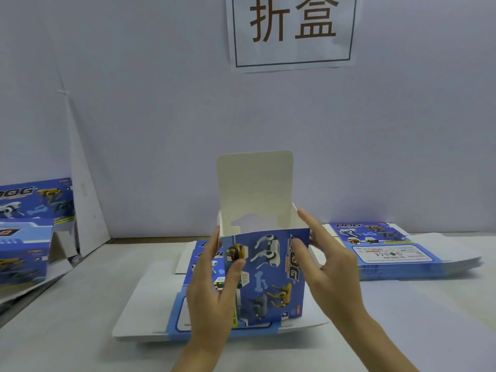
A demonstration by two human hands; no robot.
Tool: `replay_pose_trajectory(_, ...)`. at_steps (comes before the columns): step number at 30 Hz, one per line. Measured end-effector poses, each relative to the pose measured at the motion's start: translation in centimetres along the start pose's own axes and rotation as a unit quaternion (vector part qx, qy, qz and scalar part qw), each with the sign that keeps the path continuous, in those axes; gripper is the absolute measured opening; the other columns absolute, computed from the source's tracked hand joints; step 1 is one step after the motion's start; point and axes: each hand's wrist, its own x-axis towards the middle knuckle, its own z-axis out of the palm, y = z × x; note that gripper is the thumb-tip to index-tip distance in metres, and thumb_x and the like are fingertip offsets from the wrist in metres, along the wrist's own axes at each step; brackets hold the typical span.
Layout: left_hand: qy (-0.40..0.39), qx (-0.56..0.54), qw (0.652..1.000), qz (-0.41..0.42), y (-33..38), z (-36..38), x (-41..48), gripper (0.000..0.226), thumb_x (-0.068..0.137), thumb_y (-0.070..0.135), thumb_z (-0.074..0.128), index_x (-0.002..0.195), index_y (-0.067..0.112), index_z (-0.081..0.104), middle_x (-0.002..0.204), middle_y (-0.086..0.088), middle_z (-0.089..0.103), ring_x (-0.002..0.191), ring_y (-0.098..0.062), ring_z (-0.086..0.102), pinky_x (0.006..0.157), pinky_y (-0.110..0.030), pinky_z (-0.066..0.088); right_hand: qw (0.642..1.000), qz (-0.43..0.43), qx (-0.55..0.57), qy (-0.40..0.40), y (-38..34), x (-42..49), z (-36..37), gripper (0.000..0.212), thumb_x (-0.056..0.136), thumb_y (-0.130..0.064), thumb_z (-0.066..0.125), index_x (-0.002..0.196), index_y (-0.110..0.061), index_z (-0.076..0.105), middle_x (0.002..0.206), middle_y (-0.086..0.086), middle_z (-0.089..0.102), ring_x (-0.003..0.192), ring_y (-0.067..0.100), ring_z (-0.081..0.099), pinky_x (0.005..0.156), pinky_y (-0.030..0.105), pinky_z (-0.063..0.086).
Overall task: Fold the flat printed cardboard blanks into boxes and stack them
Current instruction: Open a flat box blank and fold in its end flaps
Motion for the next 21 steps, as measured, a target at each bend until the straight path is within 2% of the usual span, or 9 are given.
replay_pose_trajectory(2, -0.002, -0.016, 0.999, -0.045, -0.1, 0.4, -0.3, 0.047, 0.078, 0.040, 0.055, 0.124, 0.037, 0.045, 0.121, -0.005, 0.064, 0.109, -0.023, 0.062, 0.069, -0.004, 0.049, 0.995, 0.050, 0.084, -0.005, 0.2, -0.1, 0.1, 0.040, 0.090, -0.025, 0.052, 0.125, -0.045, 0.047, 0.097, -0.018, 0.072, 0.097, 0.000, 0.067, 0.064, 0.021, 0.059)
replay_pose_trajectory(6, -0.019, -0.065, 0.996, -0.066, 0.1, -0.1, 0.3, 0.053, 0.072, 0.049, 0.055, 0.123, 0.045, 0.043, 0.123, 0.014, 0.058, 0.115, -0.012, 0.057, 0.086, -0.036, 0.056, 0.978, 0.102, 0.177, -0.032, 0.1, 0.1, 0.0, 0.045, 0.090, -0.022, 0.055, 0.129, -0.043, 0.047, 0.118, -0.013, 0.068, 0.111, 0.012, 0.064, 0.082, 0.041, 0.059)
replay_pose_trajectory(9, -0.041, -0.073, 0.991, -0.101, 0.0, -0.2, 0.5, 0.055, 0.072, 0.047, 0.055, 0.126, 0.044, 0.043, 0.127, 0.010, 0.058, 0.120, -0.015, 0.055, 0.092, -0.051, 0.052, 0.980, 0.107, 0.168, -0.025, 0.0, -0.4, 0.7, 0.049, 0.094, -0.013, 0.054, 0.129, -0.046, 0.045, 0.113, -0.009, 0.070, 0.106, 0.017, 0.066, 0.078, 0.044, 0.059)
replay_pose_trajectory(11, -0.052, -0.061, 0.992, -0.100, 0.0, -0.1, 0.8, 0.062, 0.073, 0.049, 0.055, 0.133, 0.040, 0.043, 0.131, 0.009, 0.056, 0.124, -0.013, 0.052, 0.096, -0.045, 0.051, 0.980, 0.111, 0.164, -0.022, -0.2, -0.6, 1.0, 0.049, 0.094, -0.012, 0.053, 0.127, -0.047, 0.045, 0.109, -0.012, 0.070, 0.105, 0.016, 0.066, 0.073, 0.041, 0.060)
replay_pose_trajectory(12, -0.052, -0.049, 0.994, -0.083, 0.2, -0.2, 0.9, 0.065, 0.075, 0.050, 0.055, 0.137, 0.038, 0.041, 0.133, 0.012, 0.053, 0.124, -0.005, 0.049, 0.097, -0.034, 0.051, 0.981, 0.111, 0.158, -0.021, -0.3, -0.6, 1.0, 0.048, 0.093, -0.013, 0.054, 0.125, -0.048, 0.046, 0.107, -0.015, 0.070, 0.106, 0.014, 0.066, 0.074, 0.040, 0.060)
replay_pose_trajectory(14, -0.028, -0.030, 0.998, -0.056, 0.6, -0.1, 1.2, 0.060, 0.079, 0.044, 0.055, 0.134, 0.046, 0.033, 0.126, 0.024, 0.045, 0.117, 0.015, 0.045, 0.082, -0.010, 0.050, 0.989, 0.087, 0.121, -0.015, -0.6, -0.3, 1.0, 0.043, 0.091, -0.021, 0.055, 0.123, -0.048, 0.045, 0.109, -0.021, 0.066, 0.106, 0.009, 0.064, 0.078, 0.039, 0.060)
replay_pose_trajectory(16, 0.001, -0.028, 0.998, -0.054, 0.9, 0.2, 1.0, 0.060, 0.080, 0.034, 0.058, 0.129, 0.053, 0.027, 0.117, 0.028, 0.041, 0.111, 0.022, 0.042, 0.068, 0.001, 0.045, 0.998, 0.041, 0.045, 0.004, -1.2, -0.2, 1.0, 0.038, 0.087, -0.032, 0.055, 0.124, -0.040, 0.048, 0.119, -0.018, 0.058, 0.110, 0.008, 0.061, 0.083, 0.035, 0.058)
replay_pose_trajectory(19, -0.047, -0.004, 0.997, -0.061, 1.3, 0.9, -0.1, 0.093, 0.065, 0.047, 0.074, 0.133, 0.060, 0.013, 0.130, 0.028, 0.031, 0.125, 0.011, 0.036, 0.081, -0.002, 0.044, 0.999, -0.020, -0.044, 0.012, -1.9, -0.4, 1.3, 0.039, 0.093, -0.038, 0.056, 0.127, -0.020, 0.057, 0.124, -0.010, 0.055, 0.115, 0.006, 0.053, 0.088, 0.029, 0.055)
replay_pose_trajectory(21, -0.083, 0.071, 0.994, -0.028, 1.1, 1.2, -0.7, 0.117, 0.049, 0.064, 0.077, 0.141, 0.047, 0.005, 0.152, 0.011, 0.011, 0.140, -0.009, 0.021, 0.105, -0.024, 0.037, 0.998, -0.039, -0.054, -0.016, -2.4, -0.6, 1.2, 0.045, 0.091, -0.048, 0.048, 0.124, -0.019, 0.059, 0.120, -0.016, 0.054, 0.115, 0.005, 0.052, 0.082, 0.022, 0.056)
